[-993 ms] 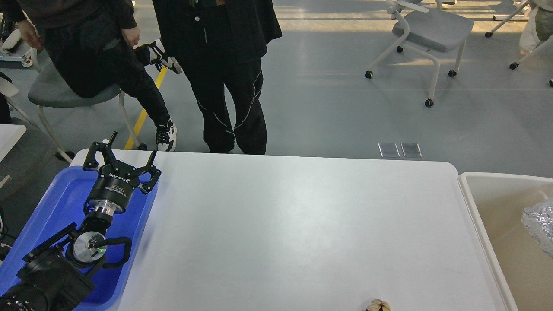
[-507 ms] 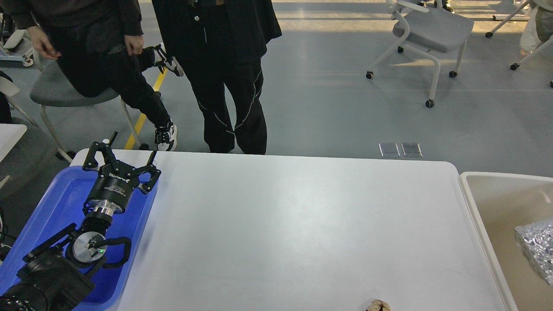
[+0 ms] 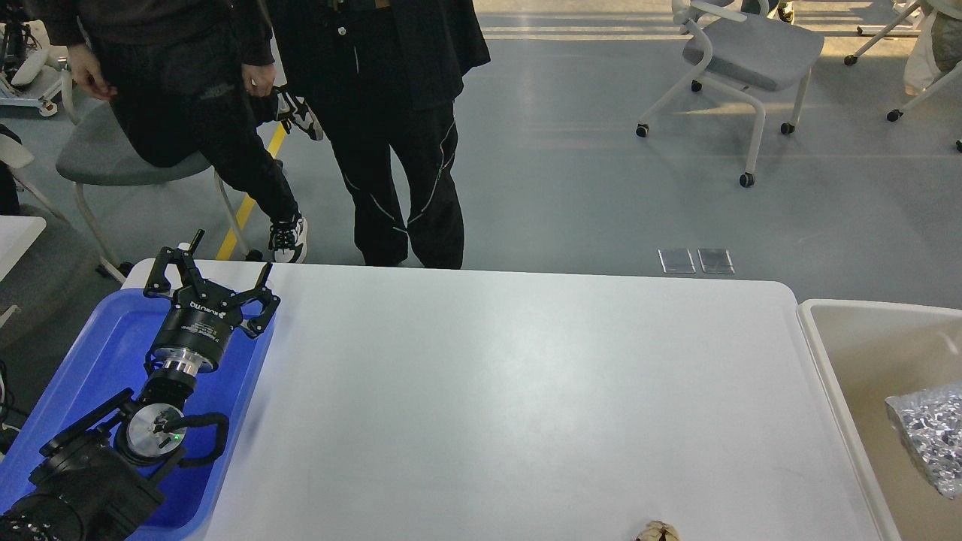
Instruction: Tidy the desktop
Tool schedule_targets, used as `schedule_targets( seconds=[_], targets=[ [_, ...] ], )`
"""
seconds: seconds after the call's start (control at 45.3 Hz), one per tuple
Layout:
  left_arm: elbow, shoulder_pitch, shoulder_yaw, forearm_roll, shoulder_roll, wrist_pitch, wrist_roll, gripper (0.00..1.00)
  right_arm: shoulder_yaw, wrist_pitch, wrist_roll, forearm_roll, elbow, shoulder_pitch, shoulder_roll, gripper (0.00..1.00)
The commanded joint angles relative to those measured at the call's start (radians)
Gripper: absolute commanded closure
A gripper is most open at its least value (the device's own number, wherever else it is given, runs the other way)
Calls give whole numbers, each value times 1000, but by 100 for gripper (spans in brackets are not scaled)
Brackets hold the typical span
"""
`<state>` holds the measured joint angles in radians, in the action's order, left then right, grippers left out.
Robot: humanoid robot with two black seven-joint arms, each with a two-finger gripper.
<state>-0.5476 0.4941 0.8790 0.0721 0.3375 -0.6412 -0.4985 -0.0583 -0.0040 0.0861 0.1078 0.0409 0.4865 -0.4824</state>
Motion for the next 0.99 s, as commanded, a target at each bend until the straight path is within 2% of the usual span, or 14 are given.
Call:
schedule_targets(
  seconds=[0.0,0.022,0.044,0.132,0.816,0.971],
  targets=[
    [0,0,0,0,0,0,0,0,-43,-21,-5,0,-18,3,13,28],
    [0,0,0,0,0,0,0,0,-47,-24,-5,0,-19,3,13,16],
    [0,1,0,0,0,0,0,0,-54,-33,-3,0,-19,3,15,7],
    [0,0,0,0,0,0,0,0,-54,-40,-3,0,-18,3,15,3],
    [0,0,2,2,0,1,0,0,-51,-79,3,0,-21,3,1,1],
    [0,0,3,2,0,1,0,0,-75,-77,3,0,-24,58,-8,1]
  ],
)
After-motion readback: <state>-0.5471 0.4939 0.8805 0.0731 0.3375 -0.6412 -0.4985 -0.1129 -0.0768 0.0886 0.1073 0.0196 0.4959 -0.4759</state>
